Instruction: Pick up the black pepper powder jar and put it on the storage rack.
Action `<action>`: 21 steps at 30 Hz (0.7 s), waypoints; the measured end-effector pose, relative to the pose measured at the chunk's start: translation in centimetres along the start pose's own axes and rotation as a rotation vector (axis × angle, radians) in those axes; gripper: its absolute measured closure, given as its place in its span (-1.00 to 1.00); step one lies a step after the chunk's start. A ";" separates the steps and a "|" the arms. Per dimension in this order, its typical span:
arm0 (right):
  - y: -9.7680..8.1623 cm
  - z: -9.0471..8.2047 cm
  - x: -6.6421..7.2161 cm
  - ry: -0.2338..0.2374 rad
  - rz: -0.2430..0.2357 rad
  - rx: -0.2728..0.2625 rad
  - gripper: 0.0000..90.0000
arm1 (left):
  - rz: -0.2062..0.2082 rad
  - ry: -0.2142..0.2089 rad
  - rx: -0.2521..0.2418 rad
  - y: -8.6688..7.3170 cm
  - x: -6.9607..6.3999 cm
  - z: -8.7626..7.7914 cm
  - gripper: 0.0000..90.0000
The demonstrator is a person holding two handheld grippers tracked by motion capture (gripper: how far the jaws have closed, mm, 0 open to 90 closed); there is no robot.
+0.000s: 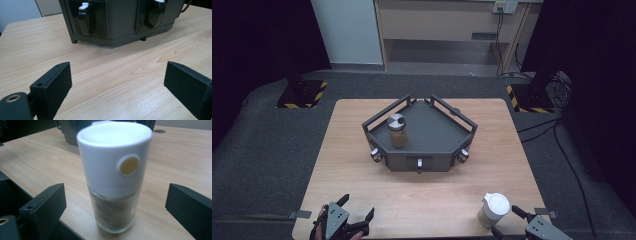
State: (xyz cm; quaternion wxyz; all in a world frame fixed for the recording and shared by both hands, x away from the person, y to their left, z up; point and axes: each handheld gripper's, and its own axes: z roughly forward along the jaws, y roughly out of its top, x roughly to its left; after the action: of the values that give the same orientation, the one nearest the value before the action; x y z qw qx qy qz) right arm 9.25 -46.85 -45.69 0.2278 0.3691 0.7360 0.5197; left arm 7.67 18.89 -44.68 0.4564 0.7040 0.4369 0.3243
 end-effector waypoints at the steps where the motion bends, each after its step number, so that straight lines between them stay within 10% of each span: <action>1: 0.2 0.2 0.0 0.004 -0.002 0.002 -0.91 | 0.001 0.001 0.002 0.0 0.0 0.0 -0.85; 21: 1.6 2.0 -0.6 0.027 -0.039 0.039 -0.67 | -0.014 0.002 -0.003 -0.1 0.5 -0.2 -0.85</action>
State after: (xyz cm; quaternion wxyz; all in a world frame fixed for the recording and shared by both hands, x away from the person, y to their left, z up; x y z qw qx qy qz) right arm 11.57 -45.80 -44.99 0.2205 0.3521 0.7560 0.5058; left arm 7.64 19.48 -44.69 0.4593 0.6999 0.4420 0.3223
